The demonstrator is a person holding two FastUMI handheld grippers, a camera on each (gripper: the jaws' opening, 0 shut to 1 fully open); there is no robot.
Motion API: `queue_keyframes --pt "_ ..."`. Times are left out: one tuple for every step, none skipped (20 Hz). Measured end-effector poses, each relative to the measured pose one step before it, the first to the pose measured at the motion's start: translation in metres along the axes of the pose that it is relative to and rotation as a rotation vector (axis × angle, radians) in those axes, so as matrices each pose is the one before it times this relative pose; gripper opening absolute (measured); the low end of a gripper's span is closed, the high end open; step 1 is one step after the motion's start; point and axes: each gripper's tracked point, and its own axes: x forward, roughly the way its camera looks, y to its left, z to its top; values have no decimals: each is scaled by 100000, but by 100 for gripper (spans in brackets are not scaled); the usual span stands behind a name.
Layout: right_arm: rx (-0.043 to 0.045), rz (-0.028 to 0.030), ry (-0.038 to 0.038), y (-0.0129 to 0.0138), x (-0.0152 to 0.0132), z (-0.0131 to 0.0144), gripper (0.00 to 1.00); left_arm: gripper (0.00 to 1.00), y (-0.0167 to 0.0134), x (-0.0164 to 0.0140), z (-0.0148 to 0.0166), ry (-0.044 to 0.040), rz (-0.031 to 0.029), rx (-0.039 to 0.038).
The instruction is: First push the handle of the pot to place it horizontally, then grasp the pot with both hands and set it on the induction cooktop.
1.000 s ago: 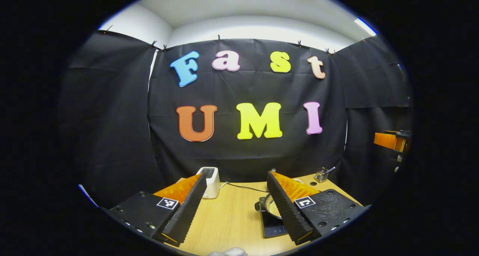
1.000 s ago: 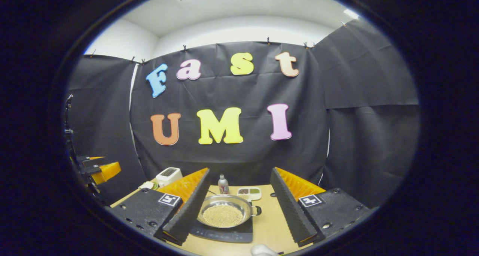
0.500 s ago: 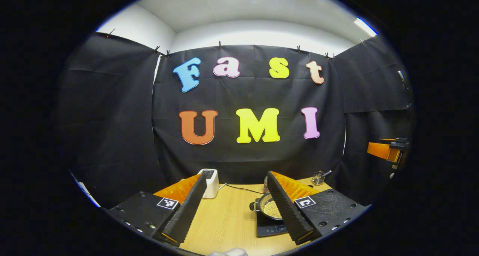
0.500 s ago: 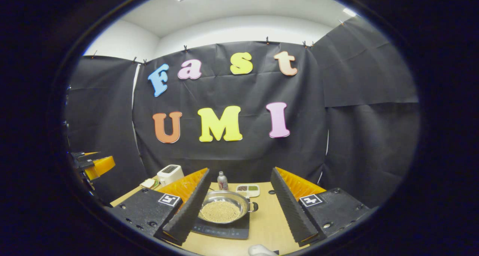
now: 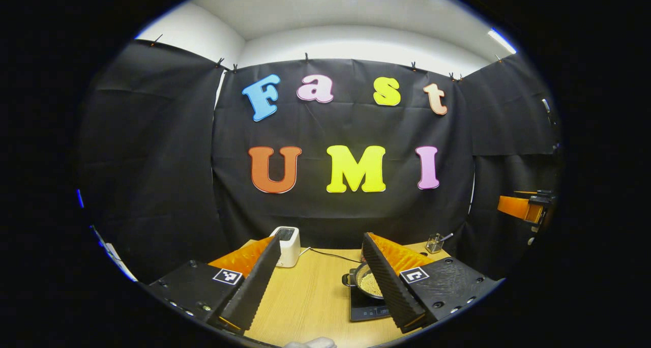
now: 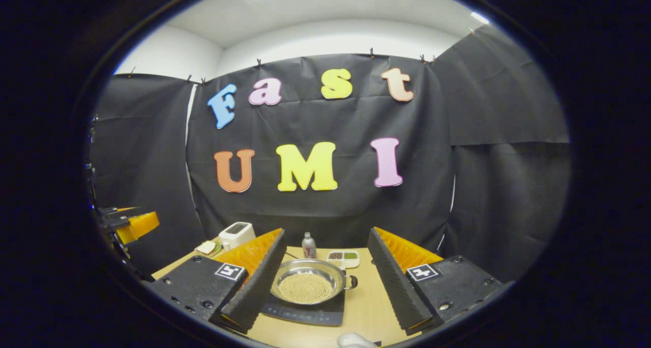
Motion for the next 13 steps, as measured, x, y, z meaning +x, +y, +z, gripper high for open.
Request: queue_keyframes --pt "-420 355 52 373 128 220 100 96 119 -73 -125 202 -28 -227" --pt "-249 603 -296 367 187 209 100 97 128 -11 49 187 -119 -262" --pt "-6 928 -78 623 155 211 100 96 256 -84 -13 114 -125 -189" --pt "84 1039 -28 626 212 116 100 97 241 -77 110 -51 67 98" --pt "-20 932 -95 511 177 144 100 96 368 0 -113 310 213 193" --pt "238 822 -181 509 218 108 100 96 215 49 -27 182 152 303" --pt "157 1070 -137 578 60 35 100 96 -831 910 124 -80 314 325" --pt "-264 864 -123 374 52 16 100 96 275 20 -34 275 381 106" --pt "-673 399 -355 182 175 -16 100 96 155 -19 -9 -152 227 -132" --pt "-730 93 74 69 76 72 100 96 126 -44 -13 48 244 -316" --pt "-312 79 44 99 27 -118 100 96 129 -14 -62 -198 -37 -293" --pt "243 -59 214 32 -14 -58 100 96 85 4 141 -85 -137 -31" --pt "396 -14 -128 118 55 10 100 96 203 -149 36 -165 84 179"
